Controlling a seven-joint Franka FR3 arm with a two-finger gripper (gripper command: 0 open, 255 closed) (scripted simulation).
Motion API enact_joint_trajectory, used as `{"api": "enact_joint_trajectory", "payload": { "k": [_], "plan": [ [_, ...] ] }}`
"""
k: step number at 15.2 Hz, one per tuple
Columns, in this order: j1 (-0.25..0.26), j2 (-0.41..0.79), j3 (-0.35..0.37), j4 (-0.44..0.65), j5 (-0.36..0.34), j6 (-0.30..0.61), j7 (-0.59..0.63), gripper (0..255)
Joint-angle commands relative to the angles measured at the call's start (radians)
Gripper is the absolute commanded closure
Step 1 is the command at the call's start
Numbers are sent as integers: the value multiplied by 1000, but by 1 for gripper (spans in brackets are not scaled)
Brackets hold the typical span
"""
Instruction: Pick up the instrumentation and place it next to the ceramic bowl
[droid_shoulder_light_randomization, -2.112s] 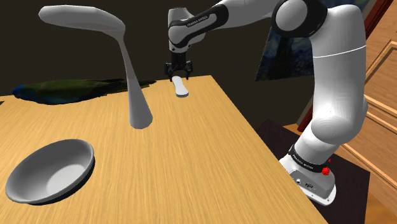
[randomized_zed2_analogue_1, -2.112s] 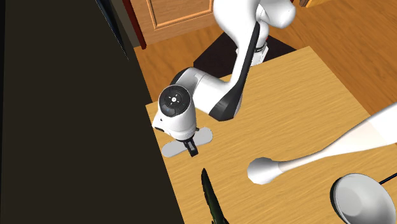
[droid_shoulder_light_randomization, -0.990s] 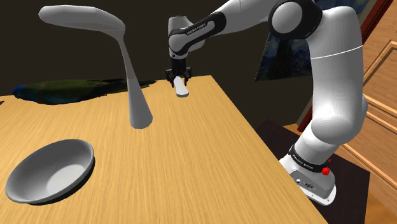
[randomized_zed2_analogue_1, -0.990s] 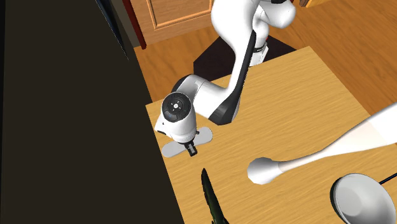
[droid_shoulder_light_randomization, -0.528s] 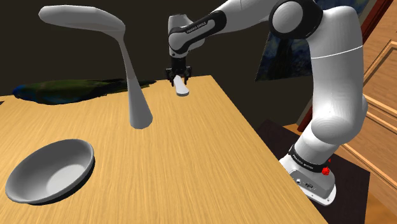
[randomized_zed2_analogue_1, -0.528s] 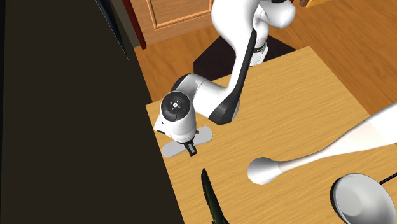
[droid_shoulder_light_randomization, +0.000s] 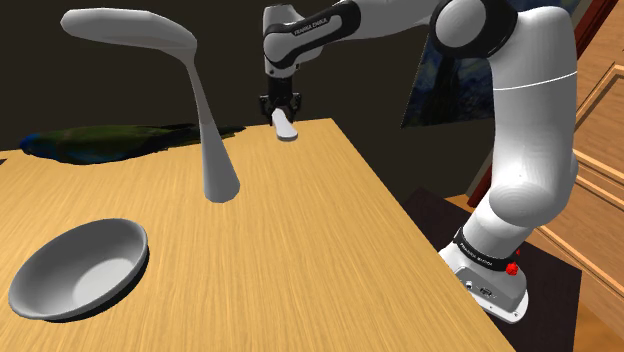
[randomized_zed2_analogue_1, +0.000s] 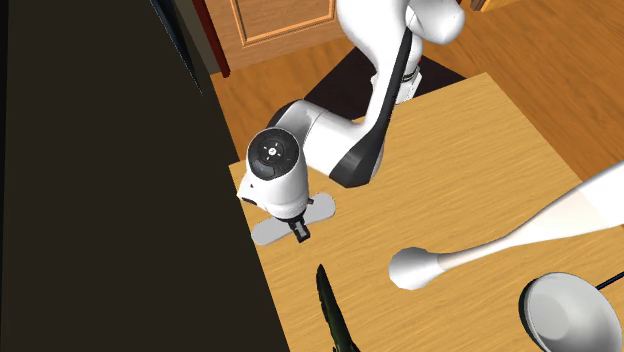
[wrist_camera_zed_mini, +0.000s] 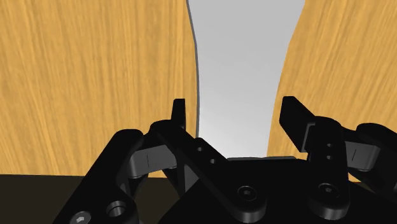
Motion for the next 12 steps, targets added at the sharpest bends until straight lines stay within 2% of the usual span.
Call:
{"api": "enact_joint_trajectory", "payload": {
  "k": [1, 12],
  "plan": [
    [-1, -8, 1, 16, 2, -24, -2, 255],
    [1, -36, 5, 122, 9, -158, -5, 255]
  ]
}}
